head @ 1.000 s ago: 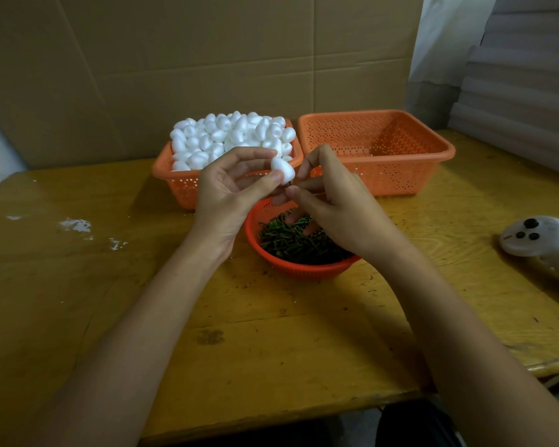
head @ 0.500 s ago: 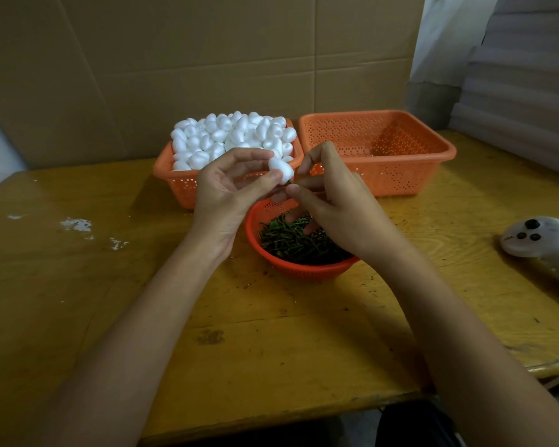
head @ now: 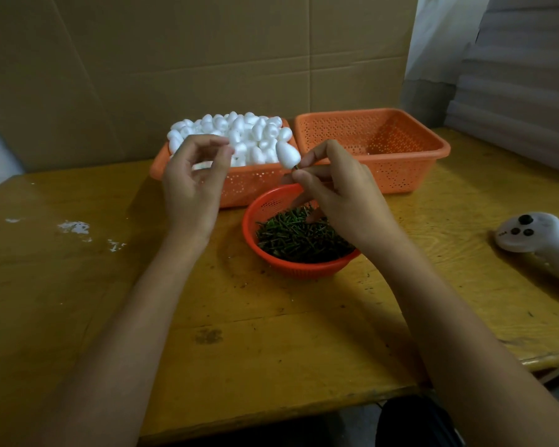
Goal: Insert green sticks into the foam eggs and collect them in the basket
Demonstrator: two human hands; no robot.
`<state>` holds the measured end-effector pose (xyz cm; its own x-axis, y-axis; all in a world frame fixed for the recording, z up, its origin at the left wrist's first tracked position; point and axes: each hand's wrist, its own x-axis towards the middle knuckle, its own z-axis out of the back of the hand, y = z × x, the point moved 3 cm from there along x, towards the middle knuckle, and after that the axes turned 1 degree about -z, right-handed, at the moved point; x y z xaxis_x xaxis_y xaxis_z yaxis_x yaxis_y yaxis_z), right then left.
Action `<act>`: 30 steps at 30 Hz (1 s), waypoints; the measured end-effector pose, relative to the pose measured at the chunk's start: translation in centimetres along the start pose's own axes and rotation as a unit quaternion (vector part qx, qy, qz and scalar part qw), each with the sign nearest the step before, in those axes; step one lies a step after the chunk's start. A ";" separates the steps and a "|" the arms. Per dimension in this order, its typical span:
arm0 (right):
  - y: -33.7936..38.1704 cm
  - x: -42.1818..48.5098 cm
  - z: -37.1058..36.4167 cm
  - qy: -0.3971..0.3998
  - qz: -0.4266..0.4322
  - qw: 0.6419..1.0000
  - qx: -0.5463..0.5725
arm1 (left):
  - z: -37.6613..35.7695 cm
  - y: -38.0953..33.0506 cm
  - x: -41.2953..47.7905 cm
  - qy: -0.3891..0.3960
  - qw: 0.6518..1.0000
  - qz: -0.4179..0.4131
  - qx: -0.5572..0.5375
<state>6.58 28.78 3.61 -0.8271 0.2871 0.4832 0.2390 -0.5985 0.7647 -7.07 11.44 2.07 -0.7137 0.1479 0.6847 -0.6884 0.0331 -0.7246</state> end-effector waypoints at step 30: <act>-2.2 0.9 5.3 -0.249 -0.076 0.963 -0.068 | -0.1 1.6 -0.6 0.117 0.830 -0.099 0.536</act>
<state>8.02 34.36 4.58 -0.4933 0.6813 0.5408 0.0384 -0.6040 0.7960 -7.75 11.53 0.46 -0.6141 0.4366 0.6574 -0.5985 -0.8007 -0.0273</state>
